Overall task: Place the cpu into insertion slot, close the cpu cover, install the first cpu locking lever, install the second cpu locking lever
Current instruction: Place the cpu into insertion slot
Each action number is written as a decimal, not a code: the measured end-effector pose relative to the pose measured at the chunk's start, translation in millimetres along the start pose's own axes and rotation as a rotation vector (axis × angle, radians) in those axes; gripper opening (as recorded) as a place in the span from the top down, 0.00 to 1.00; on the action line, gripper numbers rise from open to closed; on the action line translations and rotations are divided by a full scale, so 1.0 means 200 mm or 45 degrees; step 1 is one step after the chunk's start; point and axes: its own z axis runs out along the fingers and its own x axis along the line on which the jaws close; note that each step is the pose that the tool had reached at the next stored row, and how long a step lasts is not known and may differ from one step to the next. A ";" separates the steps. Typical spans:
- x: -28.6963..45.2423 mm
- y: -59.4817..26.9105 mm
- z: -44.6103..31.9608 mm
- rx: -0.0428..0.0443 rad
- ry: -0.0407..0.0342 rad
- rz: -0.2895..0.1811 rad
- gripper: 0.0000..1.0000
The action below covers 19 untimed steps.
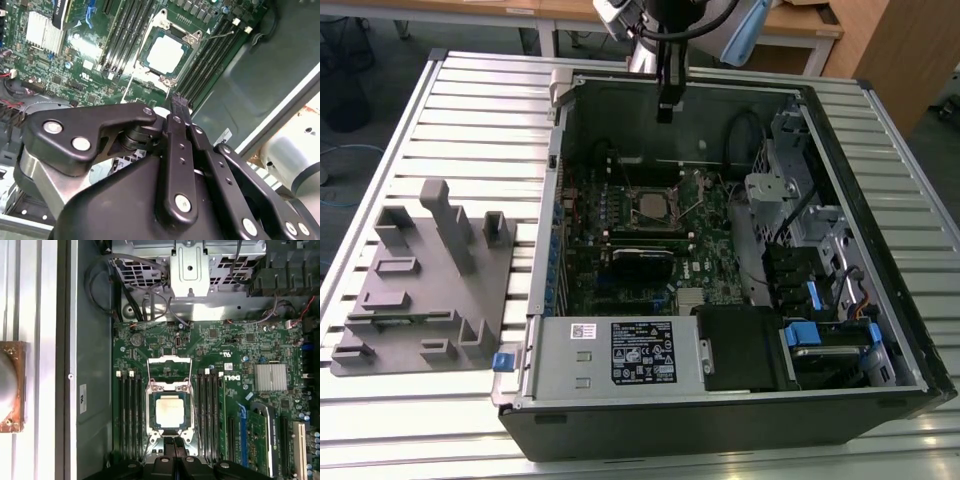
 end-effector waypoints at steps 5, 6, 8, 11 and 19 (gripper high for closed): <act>-0.001 -0.001 0.009 0.000 -0.0001 0.000 0.90; -0.003 -0.001 0.009 0.000 -0.0001 0.000 0.90; -0.018 0.000 0.012 0.000 -0.0003 0.000 0.90; -0.038 0.000 0.035 0.000 0.0000 0.000 0.90; -0.043 -0.004 0.107 0.000 -0.0002 0.000 0.90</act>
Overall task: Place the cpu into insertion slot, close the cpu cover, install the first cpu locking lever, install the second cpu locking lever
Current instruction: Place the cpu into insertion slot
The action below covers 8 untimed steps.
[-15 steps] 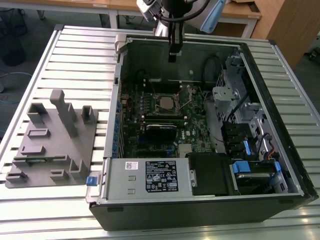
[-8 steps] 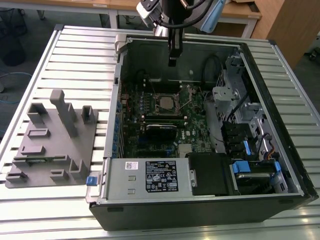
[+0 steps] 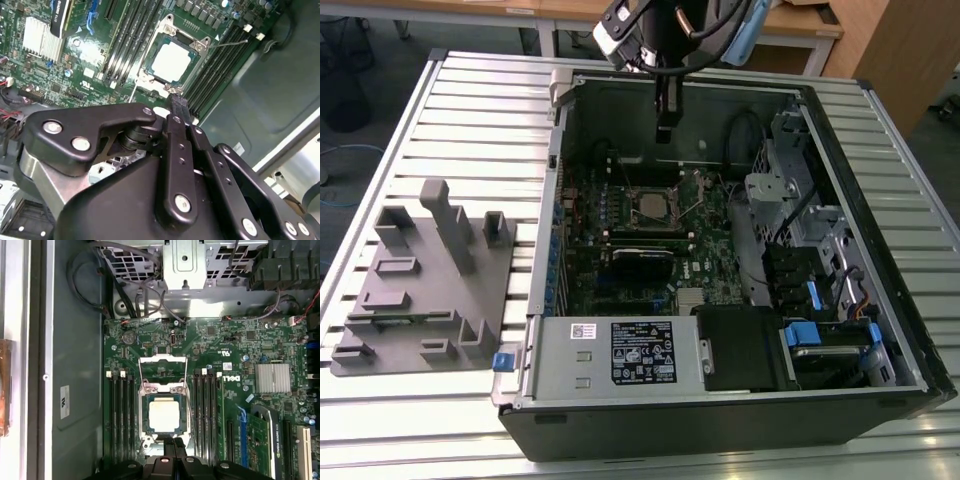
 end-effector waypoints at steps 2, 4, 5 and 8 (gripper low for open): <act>-0.001 -0.001 0.018 0.000 -0.0001 0.000 0.90; -0.001 -0.002 0.036 0.000 -0.0002 0.000 0.90; -0.001 -0.002 0.045 0.000 -0.0001 0.000 0.90; -0.001 -0.002 0.050 0.000 -0.0002 0.000 0.90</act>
